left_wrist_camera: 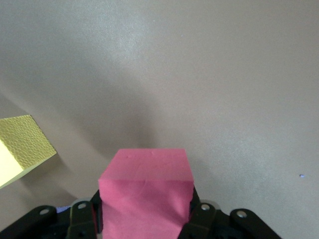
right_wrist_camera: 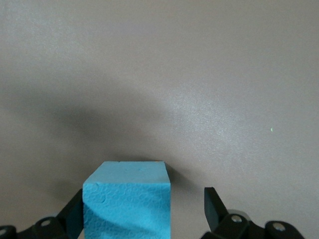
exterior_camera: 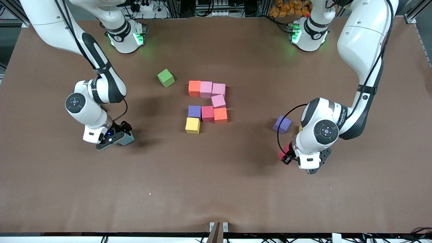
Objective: Form number 2 with 11 blocks
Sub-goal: 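Carry the cyan block to the cluster with the right gripper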
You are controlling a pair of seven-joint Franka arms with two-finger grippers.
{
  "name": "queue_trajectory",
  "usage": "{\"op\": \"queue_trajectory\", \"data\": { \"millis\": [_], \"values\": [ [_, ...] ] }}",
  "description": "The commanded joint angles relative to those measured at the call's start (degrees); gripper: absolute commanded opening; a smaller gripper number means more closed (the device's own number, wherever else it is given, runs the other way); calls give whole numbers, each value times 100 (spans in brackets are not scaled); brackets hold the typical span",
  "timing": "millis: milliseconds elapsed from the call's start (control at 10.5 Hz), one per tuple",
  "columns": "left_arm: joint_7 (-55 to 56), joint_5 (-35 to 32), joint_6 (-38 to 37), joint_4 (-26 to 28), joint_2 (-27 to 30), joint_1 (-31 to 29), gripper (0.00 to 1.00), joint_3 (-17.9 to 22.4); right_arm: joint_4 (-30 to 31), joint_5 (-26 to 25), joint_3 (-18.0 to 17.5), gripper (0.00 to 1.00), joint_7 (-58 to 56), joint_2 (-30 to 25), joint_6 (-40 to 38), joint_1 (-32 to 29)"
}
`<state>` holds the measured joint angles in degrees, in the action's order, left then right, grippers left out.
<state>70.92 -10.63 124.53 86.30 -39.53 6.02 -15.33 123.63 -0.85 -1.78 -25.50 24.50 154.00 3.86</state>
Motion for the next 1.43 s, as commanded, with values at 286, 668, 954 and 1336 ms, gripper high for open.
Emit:
{"op": "queue_trajectory", "data": {
  "millis": [286, 668, 954, 1336],
  "values": [
    [36, -106, 10, -78, -28, -22, 0, 21, 126, 111, -121, 72, -166, 116, 34, 61],
    [44, -106, 10, -87, -37, -14, 0, 21, -250, 103, -542, 24, -70, 73, -455, -52],
    [44, -106, 10, -87, -37, -14, 0, 21, -970, 111, -901, 24, 1129, 98, -748, 61],
    [53, -97, 10, -87, -37, -14, 0, 21, -2347, 85, -851, 24, 3343, 509, -1555, 1033]
  ]
}}
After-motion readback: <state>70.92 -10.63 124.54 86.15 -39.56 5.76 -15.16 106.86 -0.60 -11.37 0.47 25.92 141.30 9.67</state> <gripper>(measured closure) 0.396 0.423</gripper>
